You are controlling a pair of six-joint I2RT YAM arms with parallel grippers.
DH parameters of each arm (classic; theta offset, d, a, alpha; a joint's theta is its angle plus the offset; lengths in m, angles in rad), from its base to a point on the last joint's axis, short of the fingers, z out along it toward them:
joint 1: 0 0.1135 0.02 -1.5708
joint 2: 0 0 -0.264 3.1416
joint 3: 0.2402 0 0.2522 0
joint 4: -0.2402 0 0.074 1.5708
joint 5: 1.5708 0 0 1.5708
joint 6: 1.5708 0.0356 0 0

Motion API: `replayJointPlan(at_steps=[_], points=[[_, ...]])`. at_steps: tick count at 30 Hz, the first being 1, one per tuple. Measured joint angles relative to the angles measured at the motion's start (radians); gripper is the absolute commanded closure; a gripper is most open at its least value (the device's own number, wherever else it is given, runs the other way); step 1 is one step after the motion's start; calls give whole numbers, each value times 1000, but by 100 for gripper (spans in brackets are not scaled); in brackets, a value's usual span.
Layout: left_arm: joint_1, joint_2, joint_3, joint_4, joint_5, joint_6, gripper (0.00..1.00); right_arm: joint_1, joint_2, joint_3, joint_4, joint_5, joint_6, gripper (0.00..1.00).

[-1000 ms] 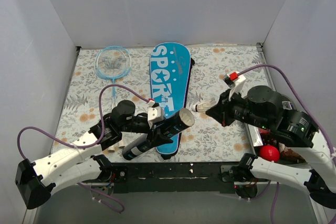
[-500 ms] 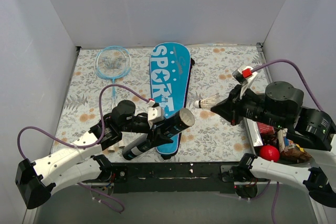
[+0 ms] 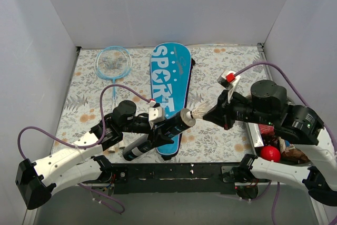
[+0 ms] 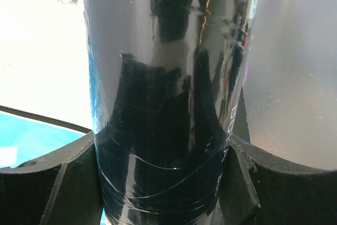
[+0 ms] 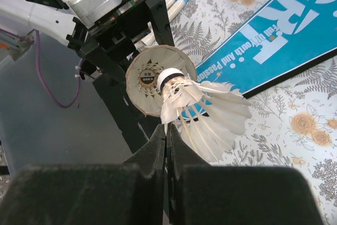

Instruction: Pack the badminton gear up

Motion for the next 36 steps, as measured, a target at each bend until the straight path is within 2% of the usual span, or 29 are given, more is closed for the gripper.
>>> replayJointPlan(at_steps=[12,21,31,32,34,36], points=[[2,1,0,-8,-14,-5,78,0,118,-56,100,-112,-36,99],[1,-2,0,-12,-14,-4,78,0,205,-106,176,-267,-74,99],[-1,-25,-2,-71,34,16,78,-9,206,-251,330,-471,-96,99],[-1,-29,-3,-80,37,16,78,-13,207,-266,344,-491,-96,98],[-1,-32,-3,-91,43,18,78,-16,210,-280,365,-518,-96,82],[-1,-35,-3,-97,45,19,78,-19,212,-282,371,-527,-97,74]])
